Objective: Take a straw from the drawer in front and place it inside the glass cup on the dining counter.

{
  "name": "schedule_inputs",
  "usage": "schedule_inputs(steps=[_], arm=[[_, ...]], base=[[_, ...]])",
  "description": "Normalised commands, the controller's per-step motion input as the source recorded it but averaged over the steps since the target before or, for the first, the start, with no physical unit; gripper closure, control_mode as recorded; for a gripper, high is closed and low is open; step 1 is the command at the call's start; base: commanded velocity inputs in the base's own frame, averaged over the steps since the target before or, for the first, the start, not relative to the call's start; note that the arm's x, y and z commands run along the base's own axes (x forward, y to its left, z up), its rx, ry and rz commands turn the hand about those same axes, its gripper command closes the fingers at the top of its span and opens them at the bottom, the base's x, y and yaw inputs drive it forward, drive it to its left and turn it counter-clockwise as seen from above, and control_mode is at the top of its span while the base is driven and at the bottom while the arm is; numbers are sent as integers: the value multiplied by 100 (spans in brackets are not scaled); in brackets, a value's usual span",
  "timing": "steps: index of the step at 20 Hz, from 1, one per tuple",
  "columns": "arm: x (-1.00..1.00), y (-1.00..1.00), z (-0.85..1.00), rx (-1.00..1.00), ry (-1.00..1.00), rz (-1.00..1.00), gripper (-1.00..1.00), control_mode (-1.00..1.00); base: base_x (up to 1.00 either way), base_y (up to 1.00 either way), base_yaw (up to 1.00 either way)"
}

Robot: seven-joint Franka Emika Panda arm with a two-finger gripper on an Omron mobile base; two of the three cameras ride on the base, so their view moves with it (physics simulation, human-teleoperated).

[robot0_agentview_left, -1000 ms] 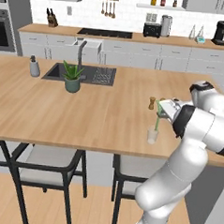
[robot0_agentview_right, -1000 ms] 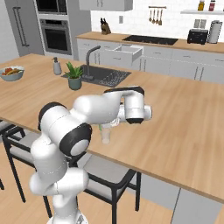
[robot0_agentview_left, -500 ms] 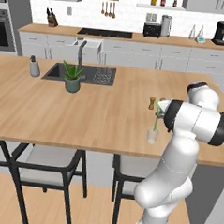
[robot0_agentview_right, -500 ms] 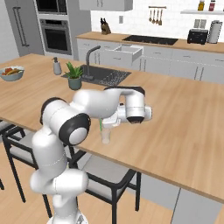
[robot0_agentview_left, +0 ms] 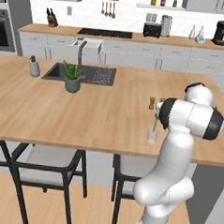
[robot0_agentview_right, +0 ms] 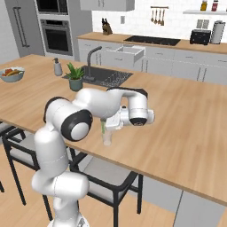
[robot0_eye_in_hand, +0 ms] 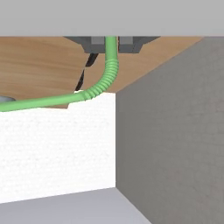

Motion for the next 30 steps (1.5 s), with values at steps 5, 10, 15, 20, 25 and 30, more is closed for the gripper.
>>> schedule_inputs(steps=[5, 10, 15, 20, 25, 30], arm=[[8, 0, 0, 0, 0, 0, 100, -100], [12, 0, -4, 0, -1, 0, 100, -100], [6, -5, -13, 0, -3, 0, 100, -100], [0, -10, -12, 0, -4, 0, 100, -100], [1, -8, -10, 0, -4, 0, 100, -100], [3, -3, -12, 0, -1, 0, 100, -100]], base=[[0, 0, 0], [0, 0, 0], [0, 0, 0], [0, 0, 0], [0, 0, 0], [0, 0, 0]])
